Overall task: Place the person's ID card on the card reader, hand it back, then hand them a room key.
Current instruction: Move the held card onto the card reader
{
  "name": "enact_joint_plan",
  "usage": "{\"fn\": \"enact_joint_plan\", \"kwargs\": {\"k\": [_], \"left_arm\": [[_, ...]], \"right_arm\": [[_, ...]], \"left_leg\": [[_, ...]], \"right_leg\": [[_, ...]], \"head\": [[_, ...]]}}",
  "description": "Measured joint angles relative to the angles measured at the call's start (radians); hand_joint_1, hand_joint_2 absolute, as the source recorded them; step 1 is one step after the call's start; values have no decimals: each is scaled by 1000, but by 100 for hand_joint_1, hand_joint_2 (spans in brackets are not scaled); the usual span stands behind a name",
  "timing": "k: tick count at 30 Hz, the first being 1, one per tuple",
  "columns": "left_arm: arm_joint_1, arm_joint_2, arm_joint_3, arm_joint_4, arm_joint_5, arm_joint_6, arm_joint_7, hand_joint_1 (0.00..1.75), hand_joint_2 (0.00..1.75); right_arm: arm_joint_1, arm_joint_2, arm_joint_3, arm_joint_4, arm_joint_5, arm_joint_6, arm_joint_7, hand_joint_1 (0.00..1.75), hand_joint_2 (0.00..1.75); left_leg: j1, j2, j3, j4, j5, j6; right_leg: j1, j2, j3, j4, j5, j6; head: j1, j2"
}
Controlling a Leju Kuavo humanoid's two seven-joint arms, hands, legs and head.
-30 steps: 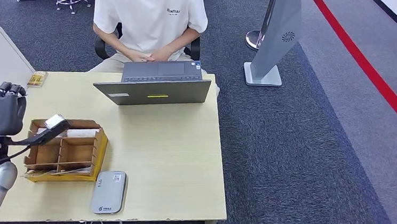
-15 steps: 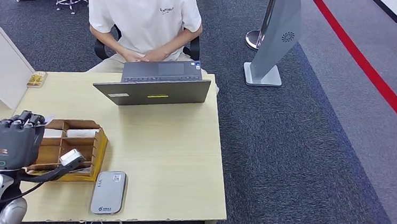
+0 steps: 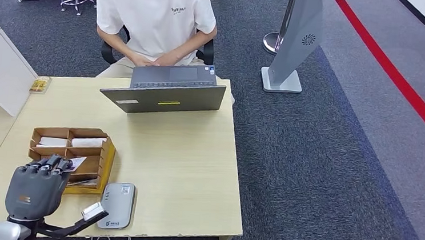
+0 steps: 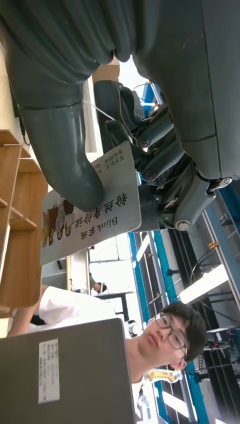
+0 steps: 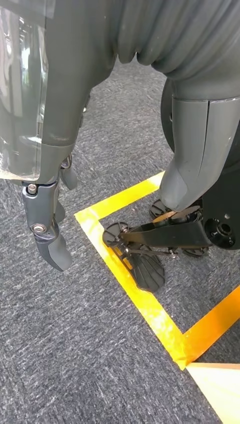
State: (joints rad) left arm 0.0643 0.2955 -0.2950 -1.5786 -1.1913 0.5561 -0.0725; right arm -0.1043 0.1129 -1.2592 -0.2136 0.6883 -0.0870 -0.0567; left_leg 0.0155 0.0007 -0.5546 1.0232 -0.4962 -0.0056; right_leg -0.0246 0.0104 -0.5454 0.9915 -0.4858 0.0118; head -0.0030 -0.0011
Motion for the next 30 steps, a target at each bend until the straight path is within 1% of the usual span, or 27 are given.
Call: {"fn": "enact_joint_plan", "kwargs": {"k": [4,9,21,24,30], "left_arm": [[39,-9,-22,-15,-1,1,-2,175,175],[81,-17,-71,-17,-3,5,-1,175,175],[91,-20,-108,-16,7,3,9,175,175],[92,-22,-144,-6,16,4,20,175,175],[90,-24,-244,37,35,7,50,175,175]], "right_arm": [[0,0,-7,0,-9,-2,-1,0,175],[1,0,-11,0,-13,-3,-1,0,175],[1,0,-12,0,-14,-4,0,0,175],[1,0,-14,0,-16,-6,-1,0,175],[1,0,-19,0,-16,-6,-1,0,175]], "left_leg": [[0,0,0,0,0,0],[0,0,0,0,0,0],[0,0,0,0,0,0],[0,0,0,0,0,0],[0,0,0,0,0,0]], "right_leg": [[0,0,0,0,0,0],[0,0,0,0,0,0],[0,-1,0,0,0,0],[0,-1,0,0,0,0],[0,-1,0,-1,0,0]], "head": [[0,0],[0,0],[0,0],[0,0],[0,0]]}}
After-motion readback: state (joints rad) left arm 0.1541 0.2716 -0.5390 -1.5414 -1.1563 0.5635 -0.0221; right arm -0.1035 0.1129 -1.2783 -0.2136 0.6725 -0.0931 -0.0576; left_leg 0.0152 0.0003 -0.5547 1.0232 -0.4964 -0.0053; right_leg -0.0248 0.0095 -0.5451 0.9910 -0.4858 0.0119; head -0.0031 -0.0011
